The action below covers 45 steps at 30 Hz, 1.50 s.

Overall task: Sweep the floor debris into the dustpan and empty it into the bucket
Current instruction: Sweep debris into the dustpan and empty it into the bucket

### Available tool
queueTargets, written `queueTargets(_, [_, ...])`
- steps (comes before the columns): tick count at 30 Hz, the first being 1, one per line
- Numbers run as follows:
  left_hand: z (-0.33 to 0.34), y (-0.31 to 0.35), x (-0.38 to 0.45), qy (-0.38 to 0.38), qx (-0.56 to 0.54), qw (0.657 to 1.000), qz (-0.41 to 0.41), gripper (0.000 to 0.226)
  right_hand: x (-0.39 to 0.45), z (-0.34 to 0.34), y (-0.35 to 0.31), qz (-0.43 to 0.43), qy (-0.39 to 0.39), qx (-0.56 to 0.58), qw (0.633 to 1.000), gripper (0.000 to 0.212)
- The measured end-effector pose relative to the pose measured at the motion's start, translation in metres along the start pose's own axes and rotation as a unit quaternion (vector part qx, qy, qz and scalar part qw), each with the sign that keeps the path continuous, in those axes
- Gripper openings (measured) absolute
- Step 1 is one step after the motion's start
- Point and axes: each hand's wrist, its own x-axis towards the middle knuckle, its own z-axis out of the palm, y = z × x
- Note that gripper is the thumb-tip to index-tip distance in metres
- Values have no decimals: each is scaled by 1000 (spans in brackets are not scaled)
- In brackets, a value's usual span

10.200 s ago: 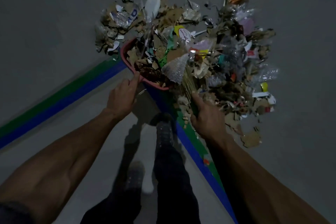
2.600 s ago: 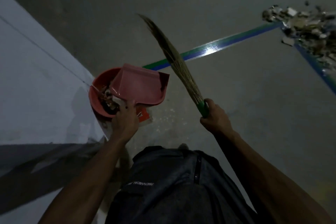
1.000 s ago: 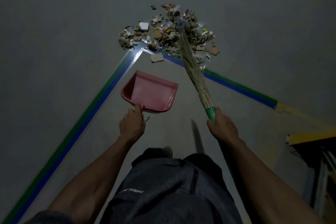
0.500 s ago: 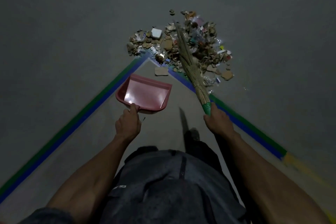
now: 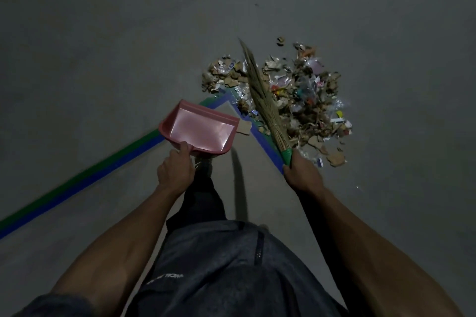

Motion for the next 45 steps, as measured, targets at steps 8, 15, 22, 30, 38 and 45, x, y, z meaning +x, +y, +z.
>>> queueTargets(8, [-32,-35,185,-38,-7,999,-8,28,146,-28,-103,43,-41,15,998,38])
queueTargets(15, [-49,-65,326,-102,33,994,-13,30,269,-34,-194,75,-37,102,991,30])
queueTargets(22, [15,-91,427,-112,46,991,-51,38,398,35,-237,70,-58,209,974,21])
queueTargets(30, [116,-131,502,-121,69,986,-95,40,511,163,-255,7,-119,183,976,19])
queueTargets(38, [168,-146,537,-107,77,988,-76,38,564,242,-237,82,-144,228,959,28])
queueTargets(45, [175,-132,552,-119,67,989,-52,36,587,235,-179,164,-61,342,923,21])
